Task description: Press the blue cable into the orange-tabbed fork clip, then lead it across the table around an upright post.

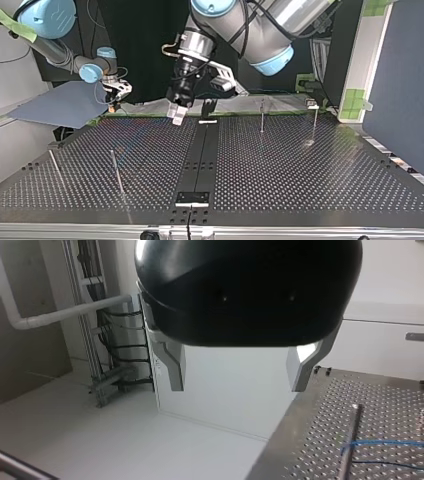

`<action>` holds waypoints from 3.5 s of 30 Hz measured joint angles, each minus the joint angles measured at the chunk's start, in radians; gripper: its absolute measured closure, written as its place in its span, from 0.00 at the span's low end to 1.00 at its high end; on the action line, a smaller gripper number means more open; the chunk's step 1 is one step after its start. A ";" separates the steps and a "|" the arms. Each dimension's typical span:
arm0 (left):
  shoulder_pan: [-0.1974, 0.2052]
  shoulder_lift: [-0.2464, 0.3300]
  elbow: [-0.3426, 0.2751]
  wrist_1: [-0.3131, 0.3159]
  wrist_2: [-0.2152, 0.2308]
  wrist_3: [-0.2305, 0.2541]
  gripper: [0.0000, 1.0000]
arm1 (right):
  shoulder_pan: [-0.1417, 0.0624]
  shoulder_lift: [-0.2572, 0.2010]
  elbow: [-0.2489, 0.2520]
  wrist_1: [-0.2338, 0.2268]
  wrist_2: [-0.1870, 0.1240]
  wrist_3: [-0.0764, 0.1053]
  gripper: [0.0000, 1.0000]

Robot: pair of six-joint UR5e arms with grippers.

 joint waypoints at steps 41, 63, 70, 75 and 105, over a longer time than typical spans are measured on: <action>0.001 -0.002 -0.408 0.315 -0.033 -0.072 0.00 | 0.030 0.000 -0.011 0.016 0.000 -0.013 1.00; 0.003 -0.002 -0.620 0.306 -0.030 -0.074 0.00 | 0.045 0.000 -0.020 0.036 0.000 -0.030 1.00; 0.000 -0.002 -0.684 0.305 -0.030 -0.074 0.00 | 0.049 0.000 -0.020 0.045 0.001 -0.037 1.00; 0.000 -0.002 -0.706 0.306 -0.030 -0.073 0.00 | 0.051 0.000 -0.020 0.046 0.001 -0.039 1.00; 0.000 -0.001 -0.708 0.306 -0.030 -0.073 0.00 | 0.052 0.000 -0.020 0.046 0.002 -0.040 1.00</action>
